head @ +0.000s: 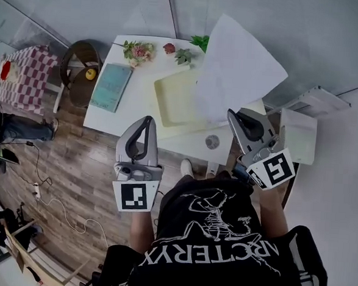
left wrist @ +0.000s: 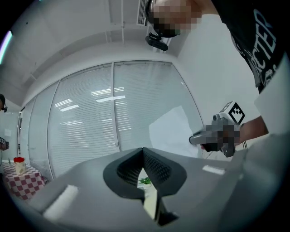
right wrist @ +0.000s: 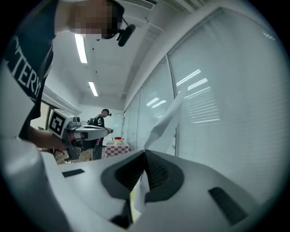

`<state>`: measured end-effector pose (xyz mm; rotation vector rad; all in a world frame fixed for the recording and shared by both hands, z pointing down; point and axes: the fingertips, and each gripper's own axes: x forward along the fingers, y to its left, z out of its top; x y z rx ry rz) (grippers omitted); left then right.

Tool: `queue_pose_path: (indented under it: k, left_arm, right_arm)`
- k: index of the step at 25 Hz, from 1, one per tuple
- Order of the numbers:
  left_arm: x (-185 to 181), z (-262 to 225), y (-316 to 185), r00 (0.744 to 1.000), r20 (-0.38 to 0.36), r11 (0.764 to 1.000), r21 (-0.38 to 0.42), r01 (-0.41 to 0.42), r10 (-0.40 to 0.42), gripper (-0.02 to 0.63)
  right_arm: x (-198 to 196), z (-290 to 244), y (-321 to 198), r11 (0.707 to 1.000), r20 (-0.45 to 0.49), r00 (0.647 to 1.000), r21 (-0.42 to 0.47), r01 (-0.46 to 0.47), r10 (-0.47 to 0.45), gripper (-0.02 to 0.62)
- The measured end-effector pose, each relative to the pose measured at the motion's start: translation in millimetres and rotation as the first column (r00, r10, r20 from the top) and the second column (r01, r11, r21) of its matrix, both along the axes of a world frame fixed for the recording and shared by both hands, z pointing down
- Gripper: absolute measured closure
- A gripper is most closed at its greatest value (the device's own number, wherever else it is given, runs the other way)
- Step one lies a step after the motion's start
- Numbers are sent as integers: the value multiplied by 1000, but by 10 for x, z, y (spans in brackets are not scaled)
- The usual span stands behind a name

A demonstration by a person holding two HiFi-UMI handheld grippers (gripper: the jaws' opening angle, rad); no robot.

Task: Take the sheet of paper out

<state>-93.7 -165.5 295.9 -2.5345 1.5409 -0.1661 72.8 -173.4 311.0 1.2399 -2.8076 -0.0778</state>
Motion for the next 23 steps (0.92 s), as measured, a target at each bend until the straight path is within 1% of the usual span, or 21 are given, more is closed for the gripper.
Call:
queue_pose_path:
  k: [3,5,10,16,23]
  left_arm:
    - [66,-10,9,1000,2,1000,9,-14,14,604]
    - [97,-14,13,1000,1,1000,10,-21,21,604]
    - [140,-34,21,1000,6,1000,13,-21,21,604]
    - [129,-19,53,1000,9,1000,12,-8,8,604]
    - [116,-5,89,1000,9,1000,10,0,0,604]
  right_arm:
    - [15,-107,34,997,-29,999,69,-26,28,581]
    - [24,-156,28,996,-28,999,85,-33,35,581]
    - [50,-186,17,997,-17,1000,76,-21,22,581]
    - [5,-185,40,996,-38,999,87,0,3,581]
    - [-22,-173,52,996,-40,999,89,10,-6,581]
